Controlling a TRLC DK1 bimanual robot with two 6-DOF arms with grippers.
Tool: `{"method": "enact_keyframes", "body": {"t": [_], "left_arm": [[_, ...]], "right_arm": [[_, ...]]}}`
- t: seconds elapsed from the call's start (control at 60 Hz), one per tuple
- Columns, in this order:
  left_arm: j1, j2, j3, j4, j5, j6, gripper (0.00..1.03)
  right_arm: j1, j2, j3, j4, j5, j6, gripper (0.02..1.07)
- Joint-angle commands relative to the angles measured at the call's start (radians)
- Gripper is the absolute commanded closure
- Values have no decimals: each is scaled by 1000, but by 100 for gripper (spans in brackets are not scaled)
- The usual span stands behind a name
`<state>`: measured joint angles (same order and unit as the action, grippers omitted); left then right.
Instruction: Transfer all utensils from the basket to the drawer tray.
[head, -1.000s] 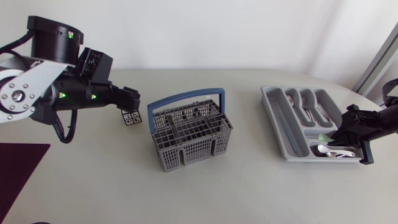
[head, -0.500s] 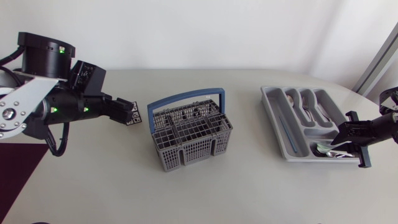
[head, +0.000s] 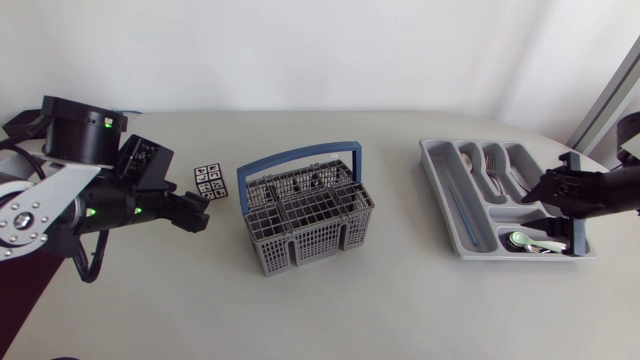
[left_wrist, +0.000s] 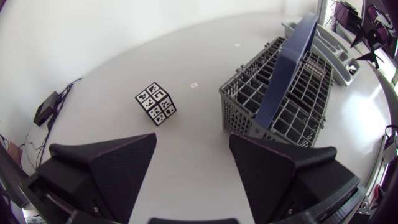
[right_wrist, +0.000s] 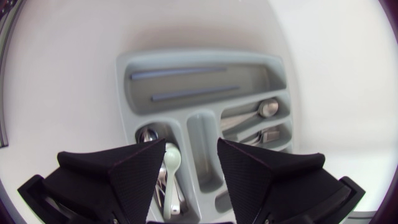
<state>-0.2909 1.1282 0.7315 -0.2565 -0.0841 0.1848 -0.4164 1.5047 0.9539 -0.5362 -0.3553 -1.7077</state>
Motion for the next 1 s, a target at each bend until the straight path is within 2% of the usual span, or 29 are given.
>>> {"method": "enact_keyframes", "body": {"t": [0.0, 0.217, 0.283, 0.483, 0.7, 0.783, 0.983], "left_arm": [[7, -11, -37, 5, -5, 21, 21], [-25, 21, -66, 34, -2, 30, 37], [-40, 44, -60, 42, 10, 30, 44], [-97, 119, -46, 69, 15, 16, 48], [-114, 179, -35, 111, 15, 12, 70], [-114, 219, -30, 143, 15, 13, 76], [-109, 320, 39, 180, 33, 19, 76]], "right_arm": [[85, -66, -67, 18, -13, 134, 43], [367, -126, -126, 136, -4, 467, 44], [446, -116, -129, 191, 13, 557, 51], [648, -32, -113, 355, 59, 781, 70], [766, 112, -37, 409, 95, 907, 101], [789, 129, -37, 433, 98, 930, 102], [838, 127, -38, 446, 98, 954, 102]]}}
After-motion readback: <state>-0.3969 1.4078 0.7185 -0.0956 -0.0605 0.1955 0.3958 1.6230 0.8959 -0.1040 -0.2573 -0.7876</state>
